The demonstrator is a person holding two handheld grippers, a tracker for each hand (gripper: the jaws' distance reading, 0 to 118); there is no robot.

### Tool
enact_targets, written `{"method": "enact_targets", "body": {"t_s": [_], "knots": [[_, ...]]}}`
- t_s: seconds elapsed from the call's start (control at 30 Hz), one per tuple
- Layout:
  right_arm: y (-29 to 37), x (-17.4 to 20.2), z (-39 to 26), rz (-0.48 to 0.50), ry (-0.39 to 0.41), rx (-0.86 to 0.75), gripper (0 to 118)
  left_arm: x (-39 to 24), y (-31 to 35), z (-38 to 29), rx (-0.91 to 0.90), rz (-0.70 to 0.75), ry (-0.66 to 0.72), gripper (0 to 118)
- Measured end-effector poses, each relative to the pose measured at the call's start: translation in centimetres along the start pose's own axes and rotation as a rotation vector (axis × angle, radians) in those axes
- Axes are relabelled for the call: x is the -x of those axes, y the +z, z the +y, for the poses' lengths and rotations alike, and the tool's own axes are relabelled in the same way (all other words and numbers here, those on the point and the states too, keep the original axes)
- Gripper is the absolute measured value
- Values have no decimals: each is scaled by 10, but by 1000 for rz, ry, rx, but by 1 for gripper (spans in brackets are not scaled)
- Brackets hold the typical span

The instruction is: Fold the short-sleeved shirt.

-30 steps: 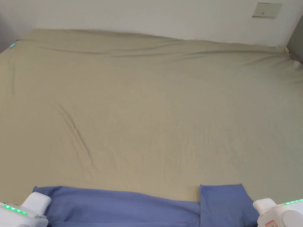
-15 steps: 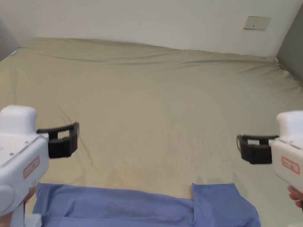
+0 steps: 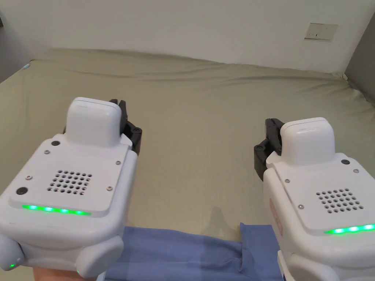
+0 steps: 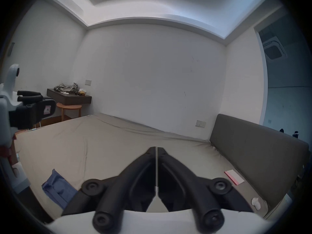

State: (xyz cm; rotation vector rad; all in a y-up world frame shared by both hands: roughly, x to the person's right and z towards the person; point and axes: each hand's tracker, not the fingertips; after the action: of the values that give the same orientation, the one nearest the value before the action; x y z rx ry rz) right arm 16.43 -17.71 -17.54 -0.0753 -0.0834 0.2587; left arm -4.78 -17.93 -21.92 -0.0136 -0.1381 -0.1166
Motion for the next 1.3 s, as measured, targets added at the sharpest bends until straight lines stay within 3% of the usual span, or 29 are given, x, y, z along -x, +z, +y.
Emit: {"method": "enact_targets", "body": {"t_s": [0.2, 0.5, 0.6, 0.73, 0.77, 0.8, 0.83, 0.87, 0.9, 0.93, 1.1, 1.3], "knots": [[-12, -11, -2, -23, 30, -31, 0, -9, -7, -2, 1, 18, -49, 0], [-34, -20, -17, -23, 5, 35, 0, -9, -22, -11, 20, 3, -71, 0], [-42, -20, -28, -3, 6, 71, 0, 1, -42, -40, 218, -167, -1, 0], [-52, -22, -48, 4, 33, 139, 0, 23, -60, -116, 466, -190, 36, 0], [-55, -24, -54, 6, 33, 158, 0, 34, -63, -136, 537, -227, 93, 3], [-58, -26, -59, 13, 28, 179, 0, 51, -66, -157, 608, -323, 239, 11], [-62, -29, -64, 16, 22, 197, 0, 71, -68, -173, 653, -388, 370, 30], [-63, -26, -63, 22, 15, 213, 0, 90, -70, -191, 719, -407, 485, 73], [-65, -27, -66, 24, 11, 224, 0, 108, -73, -205, 787, -385, 554, 103], [-67, -28, -69, 23, 7, 234, 0, 125, -74, -217, 847, -369, 580, 117], [-72, -33, -72, 51, -97, 309, 0, 214, -65, -249, 892, -311, 646, 118], [-76, -37, -78, 54, -64, 328, 0, 283, -65, -296, 994, -363, 978, 118]]}}
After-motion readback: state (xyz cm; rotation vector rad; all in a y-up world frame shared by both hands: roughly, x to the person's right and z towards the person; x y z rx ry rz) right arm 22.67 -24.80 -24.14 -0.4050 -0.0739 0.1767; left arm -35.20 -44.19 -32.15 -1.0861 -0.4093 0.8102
